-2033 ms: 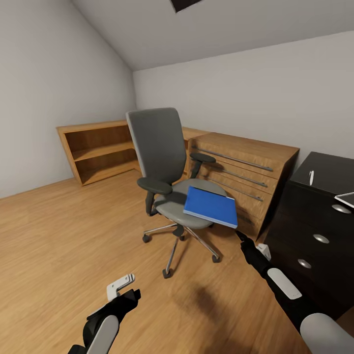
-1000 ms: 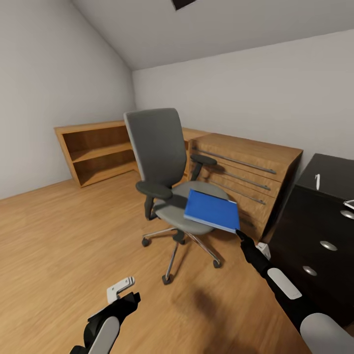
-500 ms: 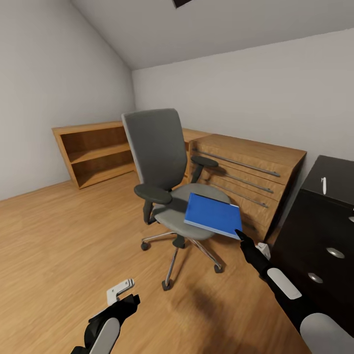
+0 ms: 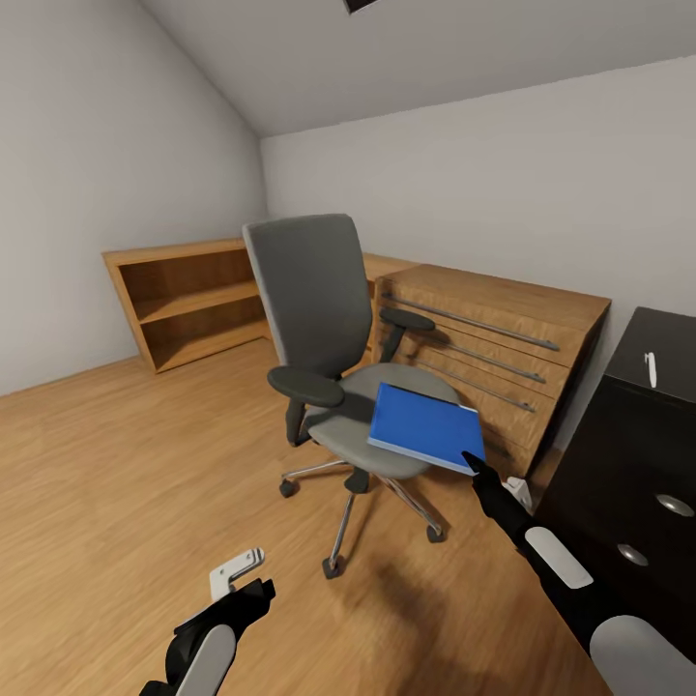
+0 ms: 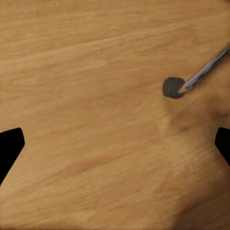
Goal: In the bedroom, organize the workspace by keeping the computer under the desk, ensuring the monitor is on the desk, placing the keyboard on the desk next to the monitor, placing the mouse on the desk next to the keyboard, moving the folder from the swivel chair onto the desk next to the mouse, stacking the notebook on top of the folder with the pen on top of the notebook, and positioning the swivel chair next to the desk.
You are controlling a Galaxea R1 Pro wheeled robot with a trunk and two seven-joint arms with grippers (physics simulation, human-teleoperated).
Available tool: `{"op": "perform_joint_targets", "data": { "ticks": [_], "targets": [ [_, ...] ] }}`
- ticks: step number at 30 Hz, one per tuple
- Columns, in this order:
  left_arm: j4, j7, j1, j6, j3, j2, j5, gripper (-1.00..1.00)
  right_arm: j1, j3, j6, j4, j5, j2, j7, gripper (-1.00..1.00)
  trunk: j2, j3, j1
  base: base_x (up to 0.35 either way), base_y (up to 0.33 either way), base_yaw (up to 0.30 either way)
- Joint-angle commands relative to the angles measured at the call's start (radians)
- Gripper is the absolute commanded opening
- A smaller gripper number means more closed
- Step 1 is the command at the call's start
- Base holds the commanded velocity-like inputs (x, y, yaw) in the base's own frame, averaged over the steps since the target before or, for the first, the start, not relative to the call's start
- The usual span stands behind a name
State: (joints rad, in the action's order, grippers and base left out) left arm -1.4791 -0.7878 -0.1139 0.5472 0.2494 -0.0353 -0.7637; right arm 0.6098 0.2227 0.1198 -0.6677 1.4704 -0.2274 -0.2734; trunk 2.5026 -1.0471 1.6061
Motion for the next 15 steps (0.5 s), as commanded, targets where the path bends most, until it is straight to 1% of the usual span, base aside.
{"op": "perform_joint_targets", "data": {
  "ticks": [1, 12, 15],
  "targets": [
    [-0.001, -0.008, 0.000, 0.002, 0.001, 0.000, -0.007, 1.00, 0.001, 0.004, 0.001, 0.000, 0.010, -0.001, -0.003, 1.00, 0.000, -0.001, 0.000, 0.003, 0.003, 0.000],
    [-0.001, -0.008, -0.001, 0.002, -0.002, 0.000, -0.010, 1.00, 0.001, 0.005, 0.000, -0.001, 0.010, -0.001, -0.006, 1.00, 0.000, -0.001, 0.000, 0.000, 0.000, 0.000],
    [0.000, -0.008, -0.001, 0.002, -0.002, 0.000, -0.011, 1.00, 0.001, 0.006, 0.000, -0.002, 0.010, -0.001, -0.016, 1.00, 0.000, -0.001, 0.000, 0.000, 0.000, 0.000]
  ]
}}
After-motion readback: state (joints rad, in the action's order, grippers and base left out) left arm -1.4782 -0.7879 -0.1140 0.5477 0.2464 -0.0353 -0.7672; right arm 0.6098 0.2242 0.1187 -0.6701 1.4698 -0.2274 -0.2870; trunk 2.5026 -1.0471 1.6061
